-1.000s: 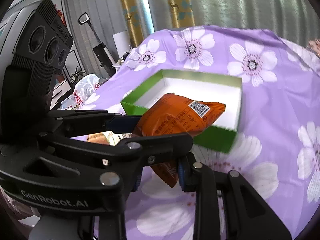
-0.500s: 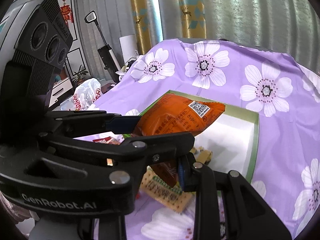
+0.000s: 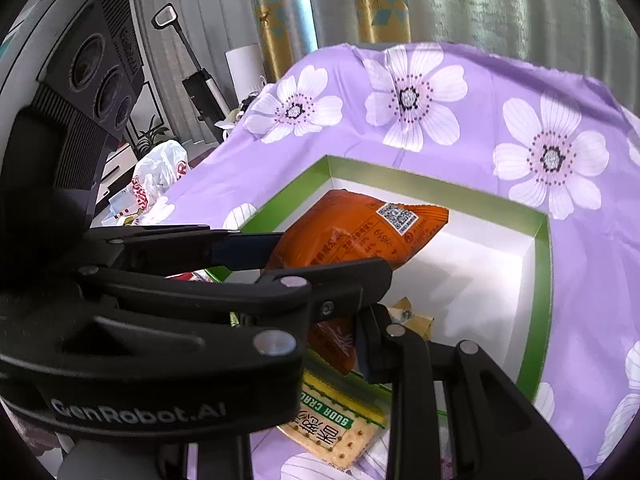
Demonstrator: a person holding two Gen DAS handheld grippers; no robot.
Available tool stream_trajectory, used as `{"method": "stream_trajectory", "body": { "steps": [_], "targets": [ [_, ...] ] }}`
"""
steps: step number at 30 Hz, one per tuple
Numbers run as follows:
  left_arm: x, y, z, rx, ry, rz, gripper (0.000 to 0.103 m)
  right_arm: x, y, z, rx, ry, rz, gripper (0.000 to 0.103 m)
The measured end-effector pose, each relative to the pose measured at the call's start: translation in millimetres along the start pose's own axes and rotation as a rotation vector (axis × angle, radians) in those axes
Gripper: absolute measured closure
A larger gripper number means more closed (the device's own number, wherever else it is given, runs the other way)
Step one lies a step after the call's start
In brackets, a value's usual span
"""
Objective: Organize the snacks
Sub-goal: 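Carry the orange bag into the green box and open the right gripper, then withdraw the right gripper and move toward the remaining snacks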
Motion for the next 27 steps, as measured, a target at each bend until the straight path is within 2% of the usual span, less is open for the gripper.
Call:
{"method": "stream_trajectory", "body": {
  "steps": [6,8,10,11,12,21,23,27],
  "targets": [
    [-12,-1,-8,0.053,0.001,-0.031,0.054,-10,1,3,-0.011,0.014,-0.028,0.069],
    [-12,0,-10,0.077,-0.018,-0.031,0.047,-9,2,2,-0.014,0.033,-0.029,0.067],
    [-7,1,-12,0.079,-0.04,-0.019,0.027,-4,4,2,-0.01,0.073,-0.02,0.065],
    [-3,2,-12,0.077,-0.052,-0.008,0.024,-1,5,2,-0.013,0.089,-0.014,0.057],
    [1,3,-12,0.076,-0.061,0.001,0.023,1,6,3,-0.016,0.099,-0.009,0.051],
    [44,19,-3,0.031,-0.162,0.078,0.02,41,22,-5,-0.011,0.242,0.054,0.034],
    [51,24,0,0.024,-0.165,0.088,0.02,51,25,-9,-0.005,0.279,0.072,0.031],
    [65,35,8,0.022,-0.158,0.1,0.017,68,31,-17,0.006,0.297,0.095,0.03]
  ]
}}
Point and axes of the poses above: each gripper's, at about its wrist camera, not at the fingertips, and x roughly against the way its jaws point, z to its right, y to its underside, the point moved 2 cm from there along -x, roughly the way its jaws point, and after that the axes turned 11 degrees about -z, right-handed, at the moved point
